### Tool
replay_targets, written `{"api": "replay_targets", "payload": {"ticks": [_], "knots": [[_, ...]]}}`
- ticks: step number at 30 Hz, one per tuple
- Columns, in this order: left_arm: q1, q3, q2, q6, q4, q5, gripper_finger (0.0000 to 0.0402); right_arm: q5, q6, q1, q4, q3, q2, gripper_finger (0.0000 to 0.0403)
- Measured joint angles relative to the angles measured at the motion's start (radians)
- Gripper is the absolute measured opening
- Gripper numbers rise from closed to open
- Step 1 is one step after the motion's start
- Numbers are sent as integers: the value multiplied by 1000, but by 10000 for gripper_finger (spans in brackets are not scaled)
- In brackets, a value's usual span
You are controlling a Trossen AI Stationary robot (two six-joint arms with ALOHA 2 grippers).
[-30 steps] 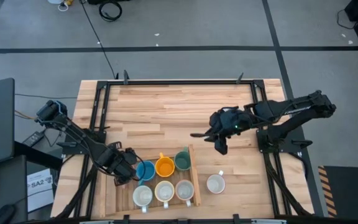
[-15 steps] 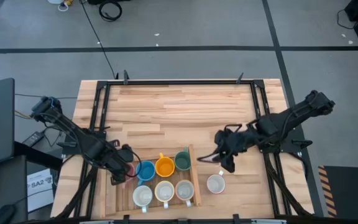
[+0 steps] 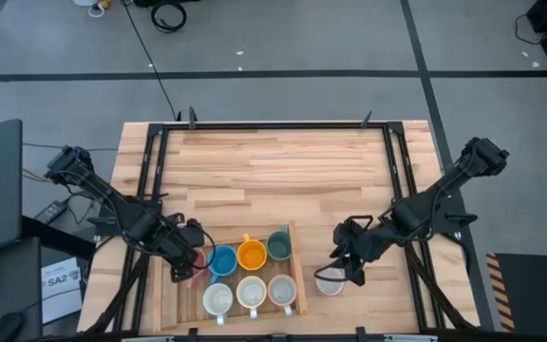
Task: Place coffee mugs
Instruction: Put the gray mug on the shelf
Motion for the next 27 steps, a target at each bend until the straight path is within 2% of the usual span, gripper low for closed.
{"api": "replay_targets", "payload": {"ticks": [4,20,27], "knots": [[0,0,0,0,1,-2,183,1,-2,14,53,-40,0,149],[0,0,0,0,25,-10,183,3,-33,21,84,-147,0,149],[0,0,0,0,27,-10,183,3,-96,21,232,-206,1,149]]}}
